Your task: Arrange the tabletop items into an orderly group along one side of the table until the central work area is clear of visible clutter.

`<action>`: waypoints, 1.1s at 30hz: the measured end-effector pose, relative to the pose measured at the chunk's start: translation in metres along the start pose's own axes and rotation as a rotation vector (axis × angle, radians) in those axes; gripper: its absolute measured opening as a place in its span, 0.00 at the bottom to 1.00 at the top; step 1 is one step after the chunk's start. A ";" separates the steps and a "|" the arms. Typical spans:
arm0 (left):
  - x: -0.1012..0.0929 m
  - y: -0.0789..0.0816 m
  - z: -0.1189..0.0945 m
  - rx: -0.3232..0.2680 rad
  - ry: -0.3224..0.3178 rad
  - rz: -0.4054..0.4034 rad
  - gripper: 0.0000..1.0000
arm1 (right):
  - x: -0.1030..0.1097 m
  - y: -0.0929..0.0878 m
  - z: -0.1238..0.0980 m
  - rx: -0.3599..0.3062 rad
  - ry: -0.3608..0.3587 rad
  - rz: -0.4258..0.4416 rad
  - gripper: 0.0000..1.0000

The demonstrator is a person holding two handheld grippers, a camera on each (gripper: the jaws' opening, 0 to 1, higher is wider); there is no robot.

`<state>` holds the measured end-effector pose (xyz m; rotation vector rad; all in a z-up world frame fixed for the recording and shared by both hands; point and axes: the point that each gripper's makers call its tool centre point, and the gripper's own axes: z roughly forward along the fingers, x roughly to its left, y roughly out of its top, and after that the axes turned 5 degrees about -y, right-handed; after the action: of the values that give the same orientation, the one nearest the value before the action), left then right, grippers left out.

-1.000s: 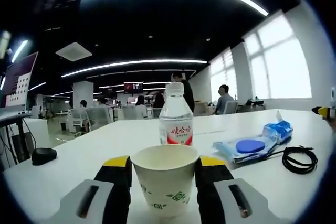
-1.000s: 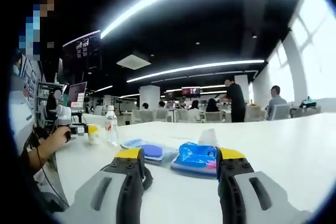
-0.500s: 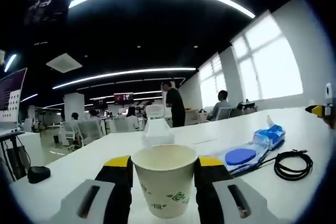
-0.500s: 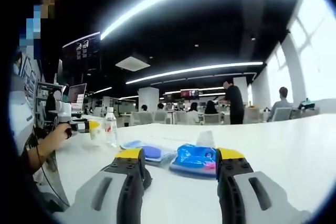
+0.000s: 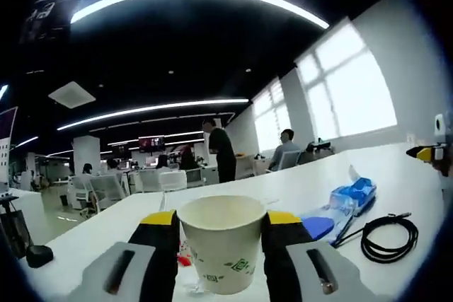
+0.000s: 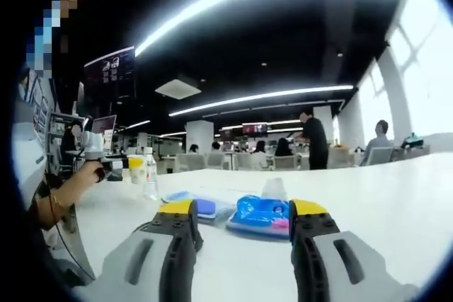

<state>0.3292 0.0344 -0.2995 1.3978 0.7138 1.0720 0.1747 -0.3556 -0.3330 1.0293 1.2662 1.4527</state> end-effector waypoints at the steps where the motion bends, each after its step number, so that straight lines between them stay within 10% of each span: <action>1: -0.006 0.002 0.005 0.002 -0.028 0.060 0.45 | -0.001 0.000 -0.001 0.000 -0.001 -0.001 0.50; 33: -0.037 -0.040 0.065 0.033 -0.100 0.055 0.42 | -0.016 0.002 -0.011 -0.014 -0.017 0.020 0.50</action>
<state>0.3801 -0.0201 -0.3390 1.4959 0.6258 1.0300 0.1677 -0.3734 -0.3330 1.0455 1.2345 1.4630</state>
